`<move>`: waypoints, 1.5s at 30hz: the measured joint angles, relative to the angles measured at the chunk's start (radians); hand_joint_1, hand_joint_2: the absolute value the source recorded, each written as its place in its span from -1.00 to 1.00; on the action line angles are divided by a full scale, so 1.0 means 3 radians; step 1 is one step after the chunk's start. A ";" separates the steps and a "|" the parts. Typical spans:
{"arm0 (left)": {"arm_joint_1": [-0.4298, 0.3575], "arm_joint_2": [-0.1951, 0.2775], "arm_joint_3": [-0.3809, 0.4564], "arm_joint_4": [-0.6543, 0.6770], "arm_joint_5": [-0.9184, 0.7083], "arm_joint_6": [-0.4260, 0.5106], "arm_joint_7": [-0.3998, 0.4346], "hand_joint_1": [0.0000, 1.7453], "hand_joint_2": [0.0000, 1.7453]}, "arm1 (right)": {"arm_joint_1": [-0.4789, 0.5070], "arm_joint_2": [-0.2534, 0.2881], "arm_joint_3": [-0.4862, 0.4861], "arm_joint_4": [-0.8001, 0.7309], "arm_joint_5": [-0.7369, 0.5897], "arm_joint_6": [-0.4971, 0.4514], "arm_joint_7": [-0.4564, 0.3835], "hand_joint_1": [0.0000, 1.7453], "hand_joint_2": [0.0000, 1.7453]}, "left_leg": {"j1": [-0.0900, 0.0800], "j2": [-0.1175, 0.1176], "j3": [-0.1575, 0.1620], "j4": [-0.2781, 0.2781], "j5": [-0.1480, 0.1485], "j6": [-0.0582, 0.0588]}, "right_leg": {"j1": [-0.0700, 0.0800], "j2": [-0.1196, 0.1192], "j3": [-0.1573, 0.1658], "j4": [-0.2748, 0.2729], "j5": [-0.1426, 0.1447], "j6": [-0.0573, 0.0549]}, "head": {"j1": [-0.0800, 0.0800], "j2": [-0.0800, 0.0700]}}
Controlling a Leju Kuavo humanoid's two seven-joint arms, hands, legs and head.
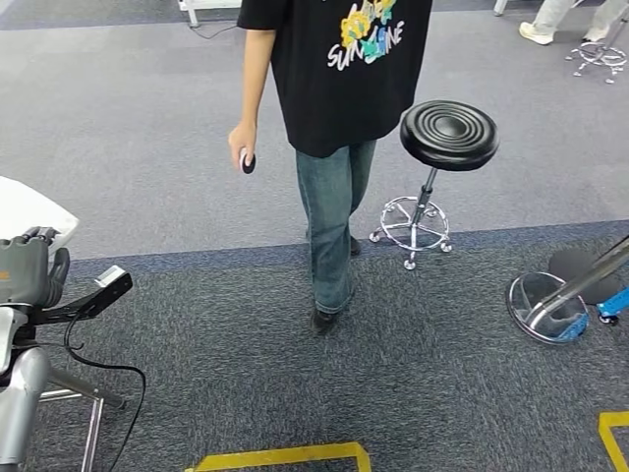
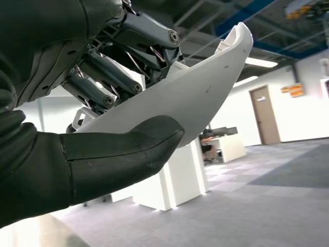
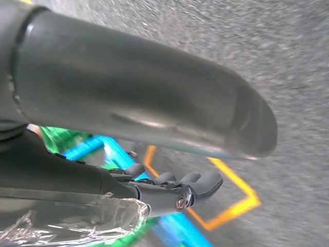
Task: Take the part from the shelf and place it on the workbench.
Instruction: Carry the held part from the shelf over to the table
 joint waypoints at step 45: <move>-0.0126 0.0096 0.0018 0.0288 0.0002 -0.0041 -0.0033 1.00 1.00 | 0.0064 0.0351 0.0179 0.0001 -0.0238 0.0000 -0.0058 -1.00 -1.00 | 0.0078 0.0176 -0.0311 0.0676 -0.0299 -0.0222 | 0.0010 -0.0164 0.0344 -0.0758 0.0300 -0.0114 | -0.0017 0.0000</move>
